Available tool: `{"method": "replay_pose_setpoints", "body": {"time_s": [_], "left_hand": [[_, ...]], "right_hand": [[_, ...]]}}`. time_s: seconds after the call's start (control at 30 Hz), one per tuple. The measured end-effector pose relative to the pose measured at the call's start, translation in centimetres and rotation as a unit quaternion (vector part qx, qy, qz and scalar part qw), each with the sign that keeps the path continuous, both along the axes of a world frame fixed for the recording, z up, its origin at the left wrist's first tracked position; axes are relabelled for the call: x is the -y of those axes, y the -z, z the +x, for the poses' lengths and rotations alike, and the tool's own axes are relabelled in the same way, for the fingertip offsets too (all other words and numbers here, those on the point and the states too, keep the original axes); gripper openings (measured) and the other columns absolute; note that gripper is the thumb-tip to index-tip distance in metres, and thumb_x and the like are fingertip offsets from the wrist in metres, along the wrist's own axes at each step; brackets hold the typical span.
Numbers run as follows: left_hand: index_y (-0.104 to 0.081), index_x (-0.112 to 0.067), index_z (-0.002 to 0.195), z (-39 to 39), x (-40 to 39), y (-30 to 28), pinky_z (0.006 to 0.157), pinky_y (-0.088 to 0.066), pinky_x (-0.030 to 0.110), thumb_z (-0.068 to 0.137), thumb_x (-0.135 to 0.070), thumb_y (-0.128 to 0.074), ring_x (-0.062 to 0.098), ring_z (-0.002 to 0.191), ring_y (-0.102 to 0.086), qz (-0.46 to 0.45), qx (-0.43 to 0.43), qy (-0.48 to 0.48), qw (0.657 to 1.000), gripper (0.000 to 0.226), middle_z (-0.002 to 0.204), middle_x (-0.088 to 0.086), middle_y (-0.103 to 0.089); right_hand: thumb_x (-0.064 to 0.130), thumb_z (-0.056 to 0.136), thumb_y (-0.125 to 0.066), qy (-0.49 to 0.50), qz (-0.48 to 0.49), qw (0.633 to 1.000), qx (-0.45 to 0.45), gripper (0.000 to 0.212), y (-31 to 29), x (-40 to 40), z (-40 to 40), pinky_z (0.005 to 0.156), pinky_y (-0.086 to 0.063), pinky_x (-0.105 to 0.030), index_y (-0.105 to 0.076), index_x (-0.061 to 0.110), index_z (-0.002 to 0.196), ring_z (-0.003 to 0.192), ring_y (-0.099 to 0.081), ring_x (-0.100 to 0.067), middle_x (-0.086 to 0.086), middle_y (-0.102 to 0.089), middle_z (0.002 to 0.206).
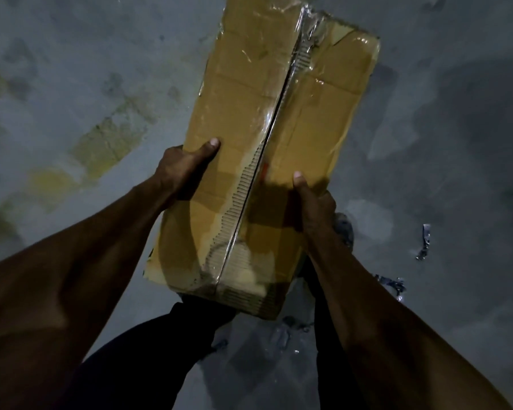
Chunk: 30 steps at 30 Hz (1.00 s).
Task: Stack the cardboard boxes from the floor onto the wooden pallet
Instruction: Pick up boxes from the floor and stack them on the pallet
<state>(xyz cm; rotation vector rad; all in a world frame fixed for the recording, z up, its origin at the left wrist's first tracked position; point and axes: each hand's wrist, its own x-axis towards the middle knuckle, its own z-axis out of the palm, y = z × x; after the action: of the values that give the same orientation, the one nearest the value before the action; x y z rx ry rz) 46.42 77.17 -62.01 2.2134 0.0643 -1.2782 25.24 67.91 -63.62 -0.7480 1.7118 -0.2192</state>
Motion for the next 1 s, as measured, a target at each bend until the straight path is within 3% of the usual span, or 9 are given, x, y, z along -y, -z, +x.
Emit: {"method": "replay_pose_setpoints", "body": {"time_s": [0.07,0.23,0.33,0.4,0.47,0.57,0.73,1.0], "left_hand": [[-0.072,-0.019,0.096,-0.4,-0.1,-1.0,0.081,-0.061,0.042,0.072,-0.068,-0.077,0.025,0.085,-0.072,-0.009,0.011,-0.001,1.000,0.055,0.092,0.004,-0.074],[-0.077,-0.017,0.092,-1.0,0.1,-6.8,0.078,-0.062,0.053,0.046,-0.086,-0.077,0.029,0.080,-0.075,-0.005,0.024,-0.009,1.000,0.083,0.090,0.008,-0.078],[-0.074,-0.017,0.087,-1.2,0.9,-12.3,0.076,-0.062,0.049,0.053,-0.088,-0.072,0.029,0.077,-0.073,0.011,0.049,0.017,0.999,0.079,0.086,0.006,-0.075],[-0.065,-0.012,0.070,-1.5,1.7,-16.5,0.066,-0.057,0.039,0.062,-0.085,-0.070,0.026,0.065,-0.067,0.018,0.076,0.025,0.997,0.074,0.069,0.004,-0.069],[-0.048,-0.016,0.056,-2.2,2.6,-21.4,0.058,-0.041,0.033,0.070,-0.082,-0.067,0.023,0.051,-0.054,0.021,0.112,0.027,0.993,0.070,0.051,-0.001,-0.052],[-0.050,-0.015,0.062,-3.5,4.1,-29.3,0.057,-0.037,0.031,0.073,-0.083,-0.061,0.024,0.054,-0.054,0.022,0.159,0.022,0.987,0.070,0.056,0.003,-0.052],[-0.061,-0.009,0.084,-5.6,6.4,-41.9,0.063,-0.044,0.034,0.070,-0.090,-0.055,0.030,0.071,-0.064,0.014,0.212,-0.003,0.977,0.082,0.076,0.009,-0.064],[-0.065,-0.013,0.091,-9.2,9.7,-57.8,0.063,-0.045,0.036,0.066,-0.093,-0.053,0.034,0.074,-0.066,-0.050,0.272,-0.042,0.960,0.085,0.083,0.011,-0.068]], "right_hand": [[0.053,0.078,-0.080,-0.028,-0.008,0.999,-0.016,0.086,-1.0,0.2,-0.5,0.109,-0.046,-0.046,-0.046,0.013,0.147,0.128,-0.054,-0.030,-0.009,-0.055,0.142],[0.067,0.081,-0.068,-0.106,-0.028,0.991,-0.080,0.083,-6.5,1.8,-0.9,0.109,-0.043,-0.043,-0.051,0.013,0.142,0.127,-0.053,-0.033,-0.010,-0.056,0.141],[0.073,0.079,-0.066,-0.153,-0.058,0.982,-0.089,0.070,-11.6,3.5,-1.0,0.096,-0.050,-0.039,-0.062,0.016,0.119,0.110,-0.061,-0.030,-0.005,-0.066,0.118],[0.072,0.079,-0.067,-0.167,-0.080,0.978,-0.097,0.060,-15.9,5.2,-0.9,0.090,-0.048,-0.035,-0.060,0.021,0.110,0.102,-0.060,-0.028,-0.002,-0.064,0.110],[0.083,0.072,-0.062,-0.202,-0.085,0.968,-0.125,0.080,-20.8,7.0,-0.8,0.097,-0.050,-0.043,-0.061,0.019,0.120,0.107,-0.061,-0.033,-0.007,-0.065,0.118],[0.091,0.065,-0.054,-0.247,-0.120,0.953,-0.127,0.091,-28.6,9.9,-0.7,0.097,-0.050,-0.051,-0.062,0.020,0.120,0.105,-0.062,-0.035,-0.007,-0.066,0.116],[0.091,0.064,-0.055,-0.281,-0.167,0.939,-0.111,0.094,-41.8,14.2,-1.6,0.095,-0.052,-0.049,-0.062,0.017,0.121,0.104,-0.062,-0.035,-0.007,-0.066,0.116],[0.093,0.063,-0.052,-0.313,-0.257,0.912,-0.067,0.093,-57.1,19.6,-3.6,0.089,-0.055,-0.048,-0.064,0.015,0.114,0.097,-0.064,-0.034,-0.008,-0.068,0.110]]}}
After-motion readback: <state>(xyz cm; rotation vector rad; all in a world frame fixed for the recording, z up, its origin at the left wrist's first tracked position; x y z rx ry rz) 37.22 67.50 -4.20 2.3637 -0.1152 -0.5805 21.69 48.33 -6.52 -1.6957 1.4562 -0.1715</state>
